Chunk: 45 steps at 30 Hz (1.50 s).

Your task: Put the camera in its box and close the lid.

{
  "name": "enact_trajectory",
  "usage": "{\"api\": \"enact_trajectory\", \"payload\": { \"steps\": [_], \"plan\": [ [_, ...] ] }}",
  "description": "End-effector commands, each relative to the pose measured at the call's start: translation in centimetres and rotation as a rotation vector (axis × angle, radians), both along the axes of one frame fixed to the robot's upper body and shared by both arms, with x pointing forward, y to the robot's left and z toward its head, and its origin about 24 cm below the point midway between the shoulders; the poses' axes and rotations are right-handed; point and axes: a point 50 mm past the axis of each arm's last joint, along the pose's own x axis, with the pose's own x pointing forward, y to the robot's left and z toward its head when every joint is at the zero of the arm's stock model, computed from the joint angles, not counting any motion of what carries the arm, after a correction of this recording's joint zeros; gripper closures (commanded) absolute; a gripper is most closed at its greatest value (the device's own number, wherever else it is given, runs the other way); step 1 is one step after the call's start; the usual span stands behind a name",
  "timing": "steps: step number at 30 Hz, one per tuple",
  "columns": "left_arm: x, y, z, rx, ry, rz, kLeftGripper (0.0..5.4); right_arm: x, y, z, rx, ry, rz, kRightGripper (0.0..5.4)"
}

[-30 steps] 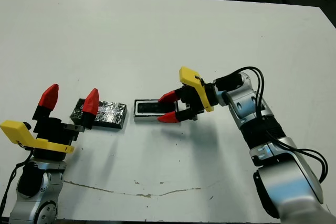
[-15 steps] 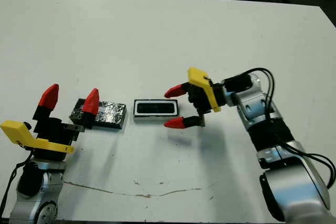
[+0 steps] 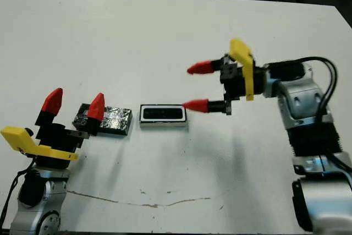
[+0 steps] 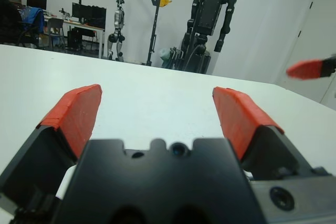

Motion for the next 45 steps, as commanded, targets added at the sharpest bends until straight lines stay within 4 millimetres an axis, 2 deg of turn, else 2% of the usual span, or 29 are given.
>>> {"api": "enact_trajectory", "payload": {
  "steps": [1,4,7,10,13,17,24,27,31,36,45],
  "plan": [
    [-0.2,0.2,-0.5,0.0,0.02,0.01,0.0,-1.7,-1.5,-1.3,0.102,-0.023,-0.234,0.19],
    [-0.3,0.3,-0.4,0.006,0.021,0.013,0.0,-3.8,-2.4,-2.7,0.178,-0.034,-0.401,0.62],
    [-0.3,0.5,-0.2,0.029,0.013,0.021,0.0,-5.9,-3.1,-3.9,0.211,-0.037,-0.497,1.05],
    [0.0,1.1,0.3,0.093,-0.007,0.031,0.0,-8.3,-3.9,-5.3,0.256,-0.068,-0.548,1.48],
    [0.5,1.8,1.1,0.165,-0.03,0.024,0.0,-9.9,-4.5,-6.7,0.318,-0.08,-0.566,1.99],
    [1.8,3.7,3.0,0.339,-0.047,-0.053,0.0,-11.7,-4.6,-8.2,0.378,-0.063,-0.621,2.56],
    [4.4,6.8,8.1,0.656,0.026,-0.379,0.0,-11.9,-4.3,-9.2,0.396,-0.054,-0.638,3.64],
    [6.2,7.9,10.0,0.725,0.098,-0.575,0.0,-11.7,-4.1,-9.3,0.403,-0.047,-0.632,4.1],
    [8.0,8.4,11.4,0.788,0.168,-0.793,0.0,-11.5,-4.1,-9.6,0.433,-0.016,-0.622,4.71],
    [9.6,7.9,11.3,0.831,0.167,-1.039,0.0,-11.2,-3.9,-9.8,0.445,-0.022,-0.619,5.38],
    [10.6,5.5,9.3,0.783,0.266,-1.272,0.0,-11.2,-4.2,-9.8,0.428,-0.026,-0.64,5.38]
  ]
}}
